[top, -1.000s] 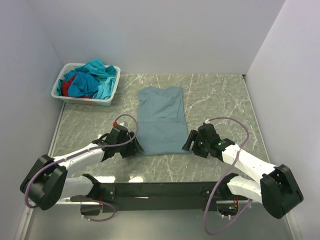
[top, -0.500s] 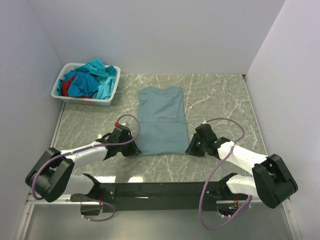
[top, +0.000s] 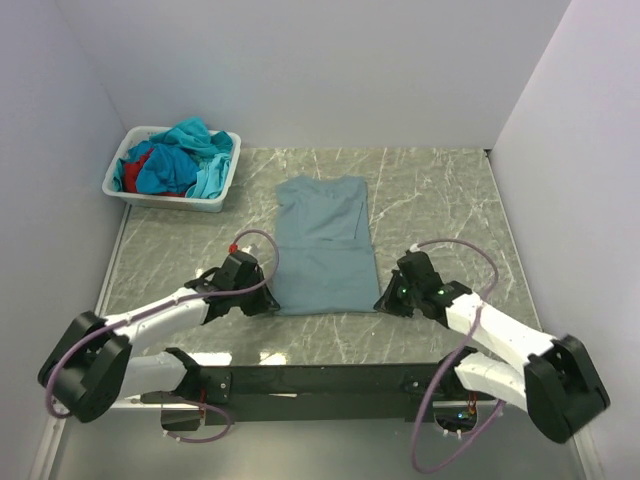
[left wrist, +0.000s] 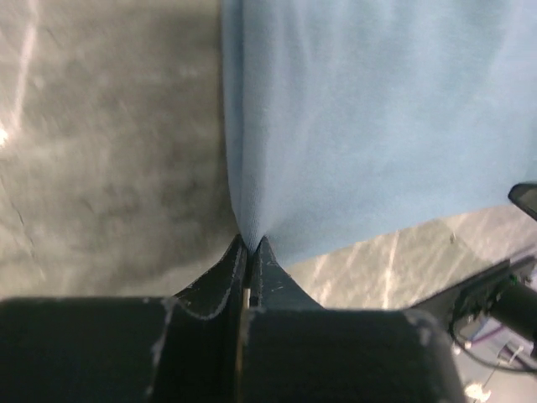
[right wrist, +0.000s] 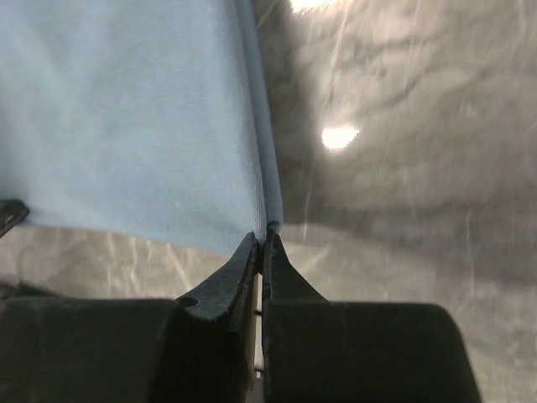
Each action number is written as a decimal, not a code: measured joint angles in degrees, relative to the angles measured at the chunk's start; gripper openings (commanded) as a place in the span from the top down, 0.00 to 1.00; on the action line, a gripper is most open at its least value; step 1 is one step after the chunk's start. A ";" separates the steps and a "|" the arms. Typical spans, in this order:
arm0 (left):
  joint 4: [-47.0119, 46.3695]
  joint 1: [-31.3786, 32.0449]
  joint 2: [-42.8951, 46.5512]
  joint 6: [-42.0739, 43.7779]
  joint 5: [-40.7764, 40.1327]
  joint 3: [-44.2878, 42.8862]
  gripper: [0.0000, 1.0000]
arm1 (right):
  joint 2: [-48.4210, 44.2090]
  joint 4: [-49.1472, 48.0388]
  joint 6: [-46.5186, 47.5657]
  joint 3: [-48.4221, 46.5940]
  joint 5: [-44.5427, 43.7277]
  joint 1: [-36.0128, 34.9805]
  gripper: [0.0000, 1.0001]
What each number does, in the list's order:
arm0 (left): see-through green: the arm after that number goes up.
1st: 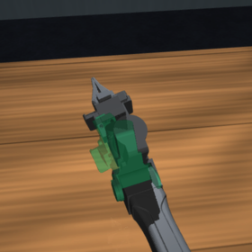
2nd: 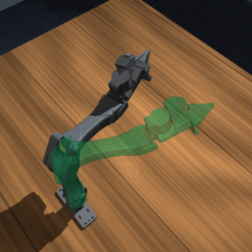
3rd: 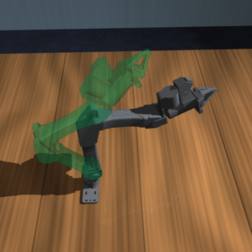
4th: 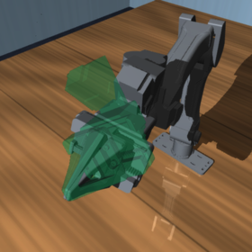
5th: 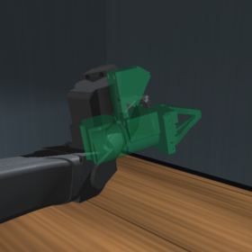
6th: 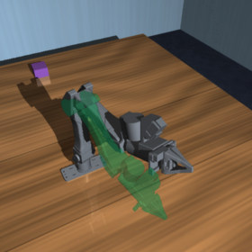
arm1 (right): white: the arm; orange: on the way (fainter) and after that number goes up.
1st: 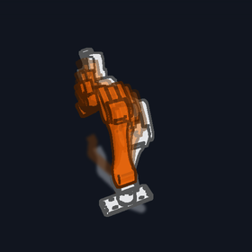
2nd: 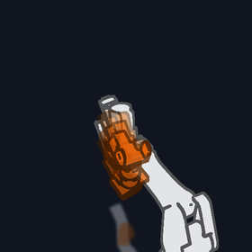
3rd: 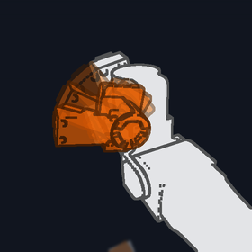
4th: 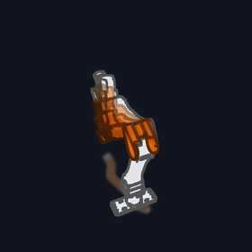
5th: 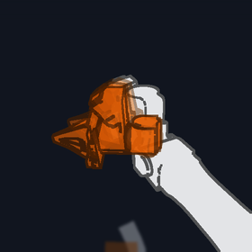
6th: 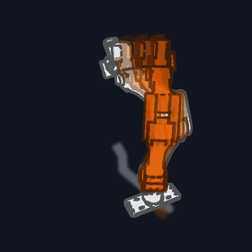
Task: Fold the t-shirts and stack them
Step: Fold the tshirt
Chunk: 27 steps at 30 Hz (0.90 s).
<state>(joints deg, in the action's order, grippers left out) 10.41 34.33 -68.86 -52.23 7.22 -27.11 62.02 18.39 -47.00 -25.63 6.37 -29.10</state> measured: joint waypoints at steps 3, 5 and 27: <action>2.51 1.66 3.93 0.02 0.02 0.11 0.99 | -6.32 3.13 -0.59 2.03 1.75 -0.37 1.00; 4.39 3.04 6.58 -0.13 0.24 0.26 0.99 | -9.92 6.19 -1.18 3.02 2.75 -0.76 1.00; 14.64 4.90 11.06 0.13 -5.18 -13.92 1.00 | -12.31 21.27 5.29 -15.78 -2.93 2.21 1.00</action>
<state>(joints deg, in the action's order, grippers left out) 25.06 39.22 -57.80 -52.10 2.04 -41.04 49.71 39.66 -41.71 -41.41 3.44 -26.89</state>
